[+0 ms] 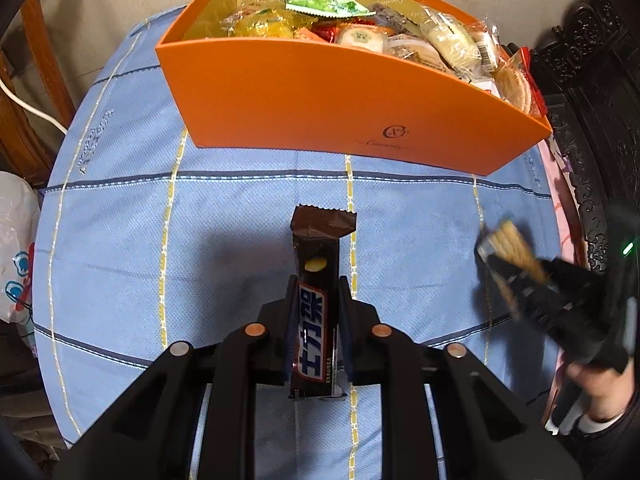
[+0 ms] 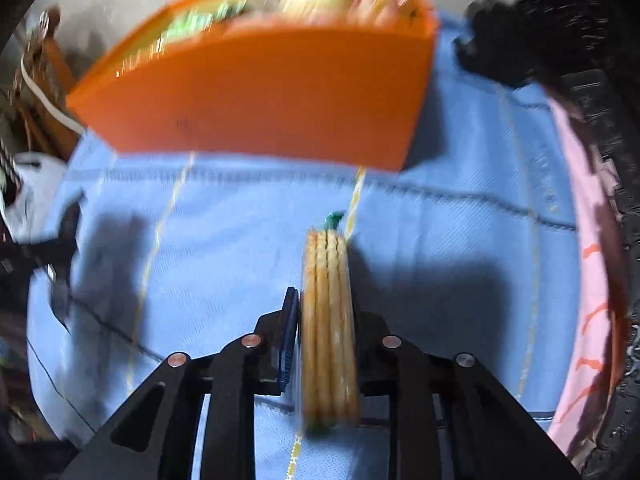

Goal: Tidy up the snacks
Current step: 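Carry the chocolate bar and cracker pack into the orange box and release them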

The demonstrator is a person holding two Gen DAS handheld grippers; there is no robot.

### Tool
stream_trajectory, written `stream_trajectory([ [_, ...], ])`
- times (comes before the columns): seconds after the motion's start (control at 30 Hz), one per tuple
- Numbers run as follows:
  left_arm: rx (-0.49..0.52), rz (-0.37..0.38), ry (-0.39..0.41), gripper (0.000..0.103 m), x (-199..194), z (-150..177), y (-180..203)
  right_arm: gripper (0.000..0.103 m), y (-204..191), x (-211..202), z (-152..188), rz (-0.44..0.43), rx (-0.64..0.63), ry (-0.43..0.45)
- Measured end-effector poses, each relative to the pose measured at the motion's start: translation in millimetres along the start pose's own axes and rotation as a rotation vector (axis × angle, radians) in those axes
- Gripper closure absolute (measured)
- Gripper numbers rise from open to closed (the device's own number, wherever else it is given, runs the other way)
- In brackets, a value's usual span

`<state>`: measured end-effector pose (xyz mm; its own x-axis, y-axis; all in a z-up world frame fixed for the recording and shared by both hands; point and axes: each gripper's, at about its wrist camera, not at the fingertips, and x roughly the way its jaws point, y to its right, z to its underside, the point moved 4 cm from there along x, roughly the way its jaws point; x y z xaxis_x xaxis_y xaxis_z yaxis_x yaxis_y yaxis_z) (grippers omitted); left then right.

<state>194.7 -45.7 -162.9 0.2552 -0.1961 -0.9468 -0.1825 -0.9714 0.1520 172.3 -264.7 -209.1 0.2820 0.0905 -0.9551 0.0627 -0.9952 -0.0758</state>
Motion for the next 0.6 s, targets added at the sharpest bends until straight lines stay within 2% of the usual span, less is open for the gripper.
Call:
stream_trajectory([
  [0.07, 0.008, -0.011, -0.008, 0.086, 2.6, 1.1, -0.4, 0.085, 0.7, -4.7, 1.2, 0.003, 0.03, 0.03],
  [0.17, 0.016, -0.013, 0.015, 0.086, -2.5, -0.8, -0.3, 0.085, 5.9, -31.9, -8.8, -0.046, 0.089, 0.109],
  [0.3, 0.025, 0.011, 0.068, 0.086, -23.3, -15.2, 5.4, 0.085, -0.8, -81.2, -34.6, -0.109, 0.08, 0.226],
  [0.47, 0.065, 0.027, 0.188, 0.086, -61.9, -66.1, 19.8, 0.085, -21.5, -137.6, -93.5, -0.147, 0.018, 0.396],
  [0.6, 0.088, 0.031, 0.272, 0.083, -82.3, -122.0, 34.0, 0.084, -31.3, -155.6, -153.3, -0.107, 0.01, 0.514],
])
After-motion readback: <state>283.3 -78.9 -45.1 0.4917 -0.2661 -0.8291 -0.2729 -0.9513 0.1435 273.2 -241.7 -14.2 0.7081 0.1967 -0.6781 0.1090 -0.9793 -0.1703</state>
